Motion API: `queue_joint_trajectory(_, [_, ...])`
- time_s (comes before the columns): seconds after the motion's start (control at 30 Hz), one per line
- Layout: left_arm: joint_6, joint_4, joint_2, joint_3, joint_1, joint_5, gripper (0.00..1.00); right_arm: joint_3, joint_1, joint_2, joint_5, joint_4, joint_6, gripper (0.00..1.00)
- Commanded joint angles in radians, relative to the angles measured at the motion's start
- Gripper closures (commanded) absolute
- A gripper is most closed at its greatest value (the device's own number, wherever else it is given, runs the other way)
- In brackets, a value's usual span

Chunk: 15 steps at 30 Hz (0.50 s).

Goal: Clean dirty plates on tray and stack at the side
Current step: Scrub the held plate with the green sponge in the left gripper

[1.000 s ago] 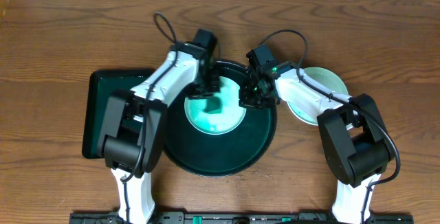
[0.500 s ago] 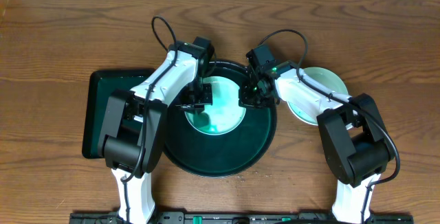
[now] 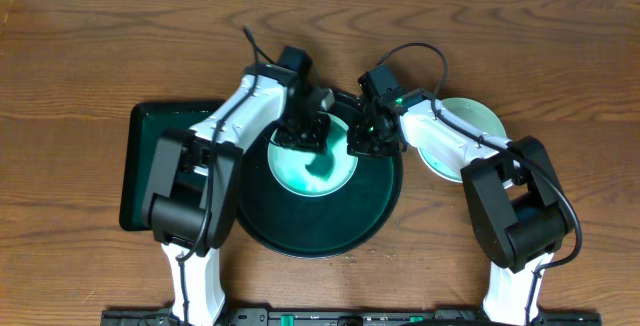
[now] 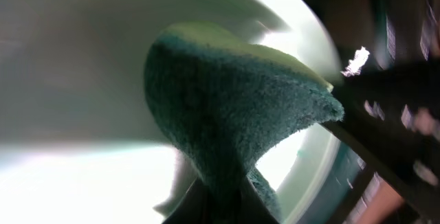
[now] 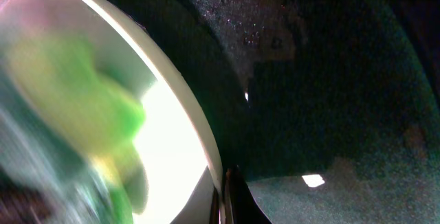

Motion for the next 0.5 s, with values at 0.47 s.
queue_joint_trajectory(0.47, [-0.201, -0.264, -0.183, 0.145, 0.209, -0.383, 0.93, 0.000, 0.000, 0.035, 0.023, -0.005, -0.035, 0.99])
